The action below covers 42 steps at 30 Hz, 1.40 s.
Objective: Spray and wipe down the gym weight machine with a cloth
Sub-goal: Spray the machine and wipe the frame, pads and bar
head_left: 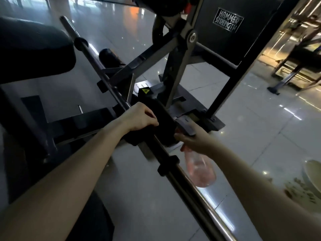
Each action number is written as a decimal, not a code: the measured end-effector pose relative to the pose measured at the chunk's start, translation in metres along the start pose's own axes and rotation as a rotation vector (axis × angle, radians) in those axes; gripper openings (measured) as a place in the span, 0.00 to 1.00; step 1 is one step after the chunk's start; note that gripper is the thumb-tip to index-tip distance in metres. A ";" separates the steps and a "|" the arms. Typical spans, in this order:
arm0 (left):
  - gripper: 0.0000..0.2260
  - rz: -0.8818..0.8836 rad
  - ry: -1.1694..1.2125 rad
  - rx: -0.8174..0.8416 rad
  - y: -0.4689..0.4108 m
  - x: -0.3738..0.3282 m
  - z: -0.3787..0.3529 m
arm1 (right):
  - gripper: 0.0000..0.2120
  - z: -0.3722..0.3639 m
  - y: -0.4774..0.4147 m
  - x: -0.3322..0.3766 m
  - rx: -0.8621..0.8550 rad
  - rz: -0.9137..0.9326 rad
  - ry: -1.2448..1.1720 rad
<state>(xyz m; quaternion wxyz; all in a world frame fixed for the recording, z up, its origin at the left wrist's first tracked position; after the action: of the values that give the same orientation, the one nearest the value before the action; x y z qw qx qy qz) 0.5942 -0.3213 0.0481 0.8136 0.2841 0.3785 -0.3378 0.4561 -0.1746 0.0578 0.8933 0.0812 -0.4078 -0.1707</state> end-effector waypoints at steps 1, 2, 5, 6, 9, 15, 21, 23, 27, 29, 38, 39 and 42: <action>0.03 -0.004 -0.002 0.010 -0.004 0.001 0.002 | 0.04 0.004 -0.003 0.001 -0.003 0.022 -0.014; 0.05 -0.001 -0.016 0.013 -0.010 0.002 0.004 | 0.06 0.006 -0.005 0.001 0.011 0.023 -0.045; 0.14 0.052 -0.072 0.007 -0.017 -0.002 0.003 | 0.19 0.016 -0.006 -0.011 0.052 0.010 -0.208; 0.18 0.080 -0.118 0.014 -0.020 -0.006 0.000 | 0.20 0.020 -0.005 -0.016 0.049 0.008 -0.265; 0.32 0.182 -0.316 0.023 -0.025 -0.019 -0.008 | 0.15 0.028 -0.003 -0.027 0.003 0.051 -0.396; 0.51 0.209 -0.696 0.145 -0.030 -0.036 -0.047 | 0.15 0.033 -0.008 -0.062 -0.038 0.181 -0.440; 0.51 0.286 -1.026 0.059 -0.038 -0.053 -0.065 | 0.16 0.019 -0.041 -0.101 -0.046 0.222 -0.524; 0.50 0.319 -1.010 0.064 -0.037 -0.052 -0.067 | 0.15 0.007 -0.049 -0.106 -0.036 0.247 -0.507; 0.50 0.341 -0.916 0.006 -0.032 -0.049 -0.066 | 0.33 -0.004 -0.066 -0.111 -0.102 0.270 -0.511; 0.49 0.327 -0.891 -0.027 -0.032 -0.047 -0.067 | 0.40 -0.009 -0.079 -0.114 -0.107 0.253 -0.465; 0.36 0.184 -0.774 0.051 -0.042 -0.053 -0.057 | 0.09 -0.008 -0.071 -0.096 0.057 0.233 -0.752; 0.35 0.187 -0.719 0.076 -0.039 -0.051 -0.052 | 0.12 -0.011 -0.072 -0.098 0.088 0.212 -0.808; 0.28 0.260 -0.695 0.066 -0.033 -0.036 -0.027 | 0.16 -0.031 -0.071 -0.112 0.212 0.106 -0.890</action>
<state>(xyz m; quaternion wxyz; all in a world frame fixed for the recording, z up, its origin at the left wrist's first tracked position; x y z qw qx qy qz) 0.5397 -0.3101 0.0554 0.9201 0.2239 0.0293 -0.3200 0.3945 -0.1985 -0.0610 0.6256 0.0702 -0.7705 -0.1001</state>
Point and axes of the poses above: each hand's wrist, its own y-axis away from the middle knuckle, its own z-axis out of the back of the hand, x = y × z, the point moved 8 cm from there along -y, towards the middle knuckle, and after that the axes turned 7 degrees about x, right-handed, at the moved point
